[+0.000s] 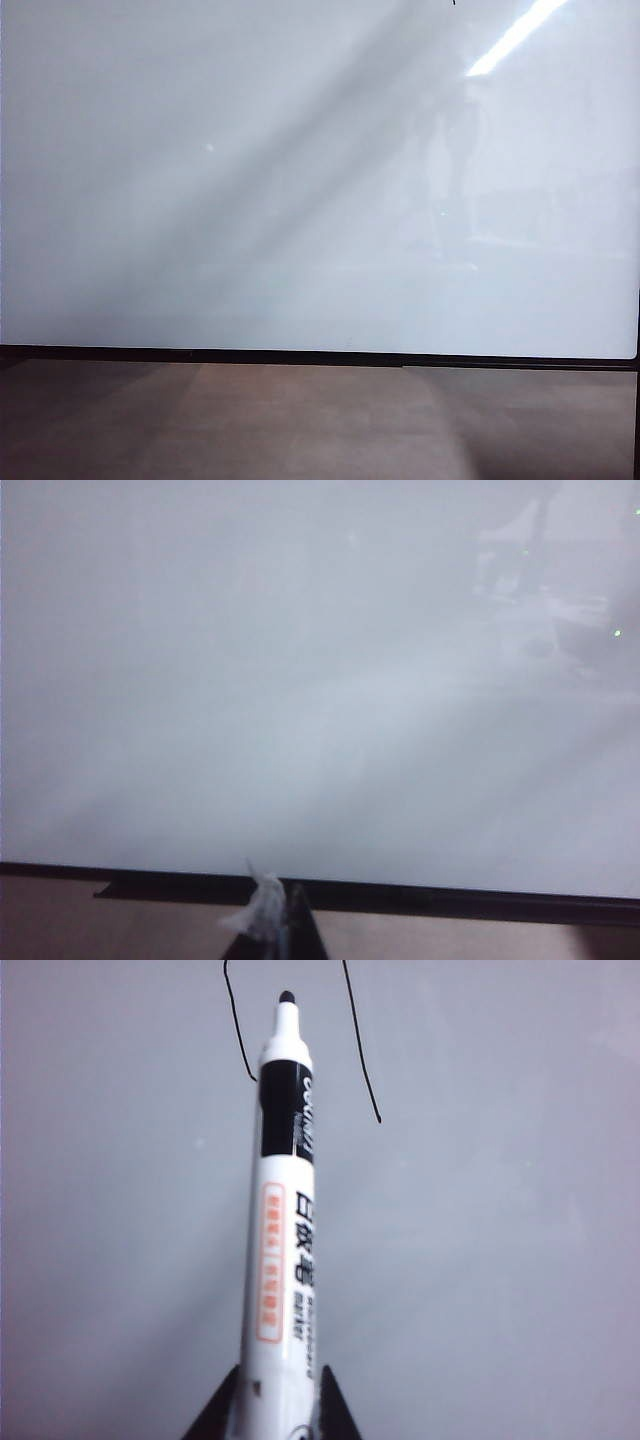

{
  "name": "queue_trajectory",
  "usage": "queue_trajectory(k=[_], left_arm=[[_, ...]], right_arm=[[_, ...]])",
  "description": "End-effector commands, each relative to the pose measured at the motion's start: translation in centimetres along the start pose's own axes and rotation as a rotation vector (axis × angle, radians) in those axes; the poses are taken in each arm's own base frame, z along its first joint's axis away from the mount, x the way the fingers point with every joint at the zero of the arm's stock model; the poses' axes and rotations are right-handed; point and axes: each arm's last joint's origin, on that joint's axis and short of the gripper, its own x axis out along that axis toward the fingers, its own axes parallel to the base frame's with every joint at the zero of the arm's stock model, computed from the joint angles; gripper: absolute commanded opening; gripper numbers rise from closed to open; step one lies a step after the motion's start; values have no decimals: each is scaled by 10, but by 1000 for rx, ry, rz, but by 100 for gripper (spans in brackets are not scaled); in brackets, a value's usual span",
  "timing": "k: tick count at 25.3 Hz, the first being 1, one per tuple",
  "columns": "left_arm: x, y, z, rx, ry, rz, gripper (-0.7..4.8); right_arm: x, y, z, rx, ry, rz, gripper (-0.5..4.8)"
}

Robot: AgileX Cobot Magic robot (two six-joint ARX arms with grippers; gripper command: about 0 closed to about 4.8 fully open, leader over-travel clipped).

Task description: Reach to the right to find the marker pen, pick it up, and write the number 17 on the whiteboard.

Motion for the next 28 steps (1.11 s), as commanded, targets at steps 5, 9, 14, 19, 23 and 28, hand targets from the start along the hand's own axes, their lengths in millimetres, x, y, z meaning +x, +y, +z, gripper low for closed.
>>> queue_trajectory(k=[5, 9, 14, 19, 23, 28], left_arm=[[-1, -1, -1, -3, 15, -28, -5], [-1, -1, -6, -2, 59, -28, -5], [-1, -1, -7, -2, 75, -44, -5], [-1, -1, -8, -2, 82, -47, -5], [-2, -1, -7, -2, 70, -46, -5], [-4, -1, -4, -2, 41, -46, -5]], right_arm=[[-6, 2, 5, 4, -18, 31, -5], [-9, 2, 6, 3, -12, 28, -5], [-15, 2, 8, -2, -19, 24, -5], [-21, 1, 7, -1, -30, 18, -5], [-23, 1, 8, 0, -37, 20, -5], [-24, 1, 9, 0, -49, 28, -5]])
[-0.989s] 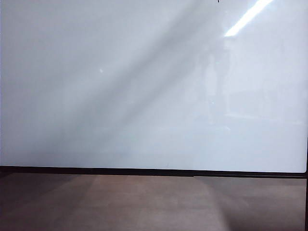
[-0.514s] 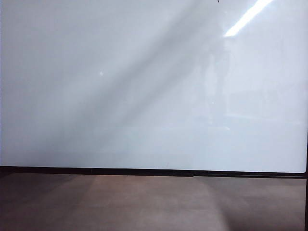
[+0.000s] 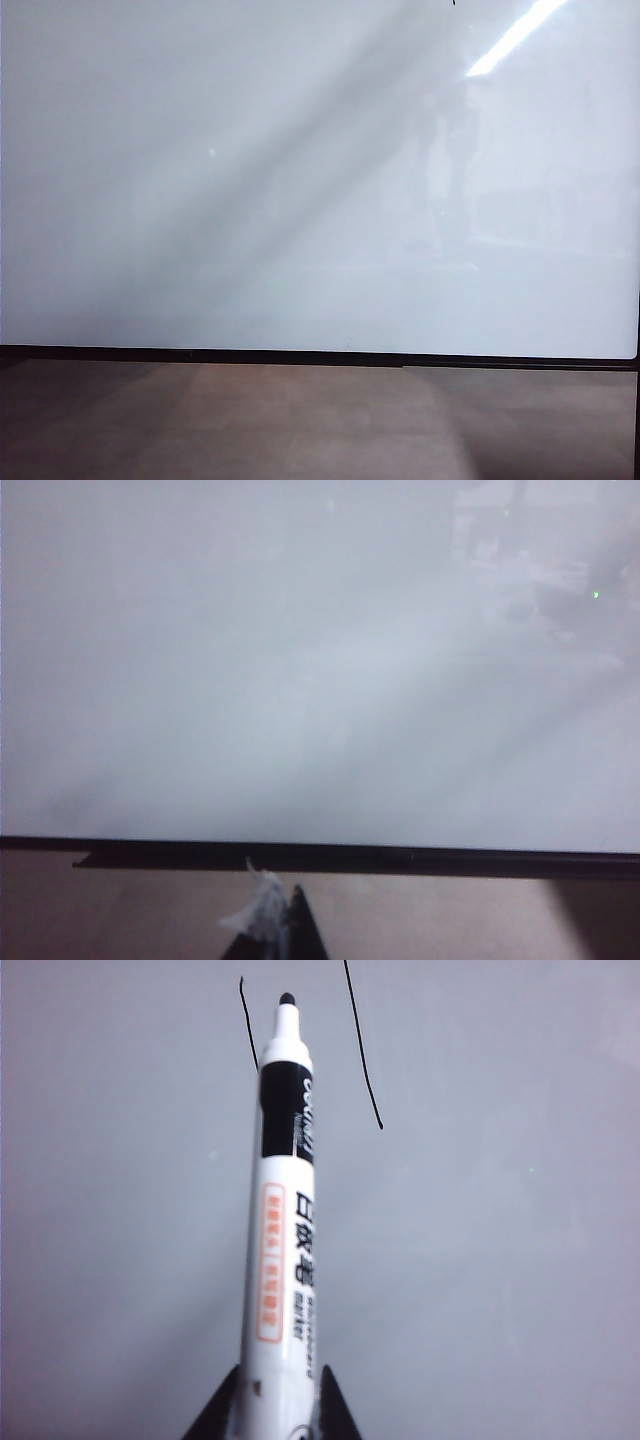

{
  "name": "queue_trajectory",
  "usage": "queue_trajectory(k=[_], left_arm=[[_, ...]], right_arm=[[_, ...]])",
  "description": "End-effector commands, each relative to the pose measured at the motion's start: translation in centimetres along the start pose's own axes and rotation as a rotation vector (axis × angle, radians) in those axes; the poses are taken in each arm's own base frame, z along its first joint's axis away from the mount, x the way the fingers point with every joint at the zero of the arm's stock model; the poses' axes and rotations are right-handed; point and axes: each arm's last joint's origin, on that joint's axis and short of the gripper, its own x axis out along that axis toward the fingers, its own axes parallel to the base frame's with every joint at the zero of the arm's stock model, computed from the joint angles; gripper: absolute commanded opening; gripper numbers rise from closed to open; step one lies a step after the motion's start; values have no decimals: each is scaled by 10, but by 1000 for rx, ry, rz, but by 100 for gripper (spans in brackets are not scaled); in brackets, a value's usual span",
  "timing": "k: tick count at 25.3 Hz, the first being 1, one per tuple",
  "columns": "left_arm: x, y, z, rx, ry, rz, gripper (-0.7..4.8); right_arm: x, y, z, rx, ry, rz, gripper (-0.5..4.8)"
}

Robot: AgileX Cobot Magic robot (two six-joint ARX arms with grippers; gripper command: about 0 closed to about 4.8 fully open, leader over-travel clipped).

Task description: Reach to the right to find the marker pen, pick it up, and write the number 17 on the whiteboard.

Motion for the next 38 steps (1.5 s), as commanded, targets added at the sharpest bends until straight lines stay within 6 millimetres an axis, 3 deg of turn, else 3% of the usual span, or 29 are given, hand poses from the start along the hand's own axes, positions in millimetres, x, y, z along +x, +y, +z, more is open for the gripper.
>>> queue_trajectory(k=[1, 17, 28, 32, 38], left_arm=[[-1, 0, 2, -3, -17, -6, -5], [-1, 0, 1, -3, -14, -6, -5], [-1, 0, 1, -3, -14, -6, -5], [-1, 0, 1, -3, -14, -6, -5], [-1, 0, 1, -3, -10, -5, -5]], right_arm=[[-2, 1, 5, -1, -37, 11, -5], [-1, 1, 4, -3, -33, 16, -5], [-1, 0, -1, -95, 20, 0, -4], [-21, -10, -13, -264, 135, -39, -4], [-66, -38, -59, -263, 145, -185, -4]])
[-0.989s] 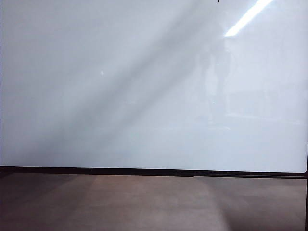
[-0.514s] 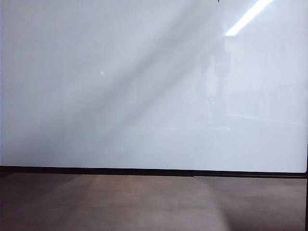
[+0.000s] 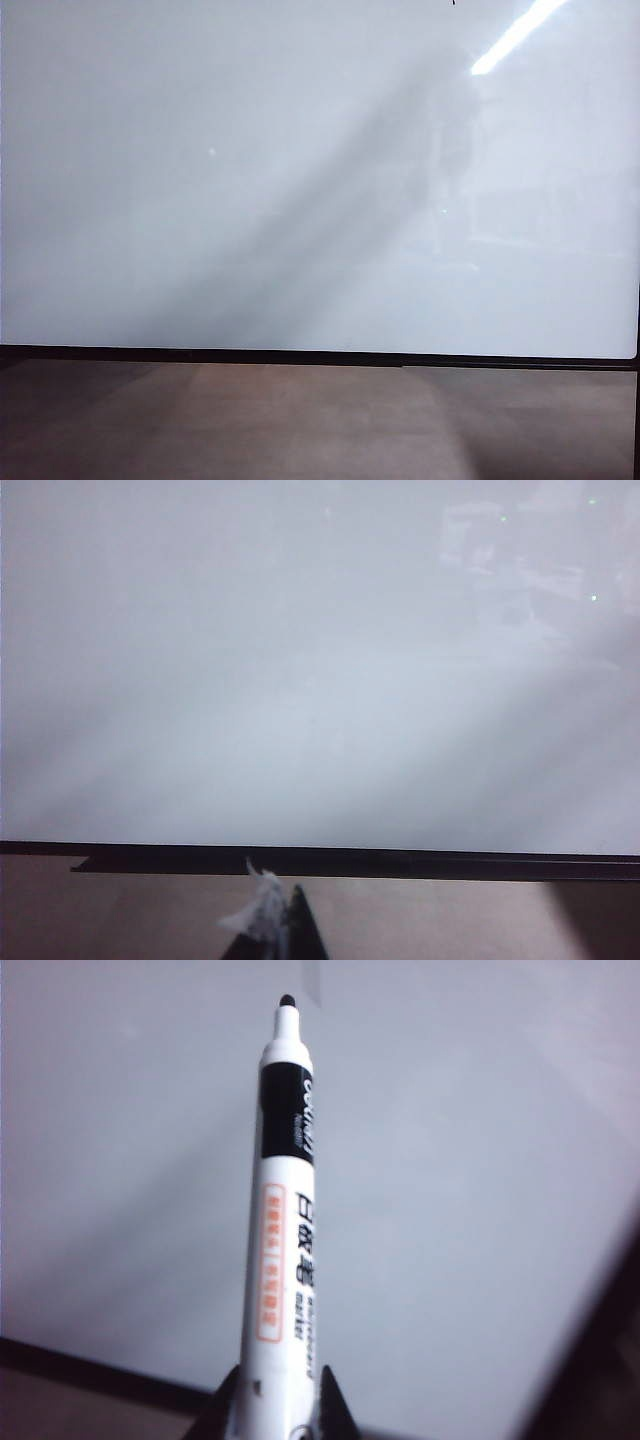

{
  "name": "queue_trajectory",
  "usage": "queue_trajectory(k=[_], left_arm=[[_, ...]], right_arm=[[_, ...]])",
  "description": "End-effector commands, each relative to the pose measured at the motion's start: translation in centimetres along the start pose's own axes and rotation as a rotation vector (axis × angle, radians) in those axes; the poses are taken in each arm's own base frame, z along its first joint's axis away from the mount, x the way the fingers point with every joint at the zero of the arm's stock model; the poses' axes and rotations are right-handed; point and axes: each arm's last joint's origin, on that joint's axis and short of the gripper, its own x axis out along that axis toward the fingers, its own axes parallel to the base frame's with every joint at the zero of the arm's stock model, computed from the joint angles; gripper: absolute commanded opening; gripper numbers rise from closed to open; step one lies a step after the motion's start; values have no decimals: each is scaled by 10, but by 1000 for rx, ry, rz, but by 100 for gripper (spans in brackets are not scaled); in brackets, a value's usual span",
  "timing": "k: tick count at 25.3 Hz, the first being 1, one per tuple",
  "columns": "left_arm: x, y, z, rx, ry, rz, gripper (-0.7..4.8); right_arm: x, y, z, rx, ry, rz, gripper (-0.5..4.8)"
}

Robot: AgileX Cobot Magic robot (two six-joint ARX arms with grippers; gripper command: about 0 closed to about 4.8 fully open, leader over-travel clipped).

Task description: Reach to the right to find the marker pen, pick it up, and write the number 17 on the whiteboard.

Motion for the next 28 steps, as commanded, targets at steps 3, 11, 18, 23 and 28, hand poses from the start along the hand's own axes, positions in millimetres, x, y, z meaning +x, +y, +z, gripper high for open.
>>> queue_trajectory(k=[3, 11, 18, 23, 28], left_arm=[[0, 0, 1, -3, -6, -5, -5], [0, 0, 1, -3, -5, -5, -5], [0, 0, 1, -3, -5, -5, -5], [0, 0, 0, -3, -2, -5, -5], [0, 0, 0, -3, -2, -5, -5]], right_arm=[[-21, -12, -61, 5, 26, -122, -4], [-38, -18, -149, 103, -12, -251, -4], [-39, -18, -181, 154, -9, -218, -4], [-38, -17, -183, 127, 8, -206, -4], [-38, -16, -183, 113, 9, -195, -4]])
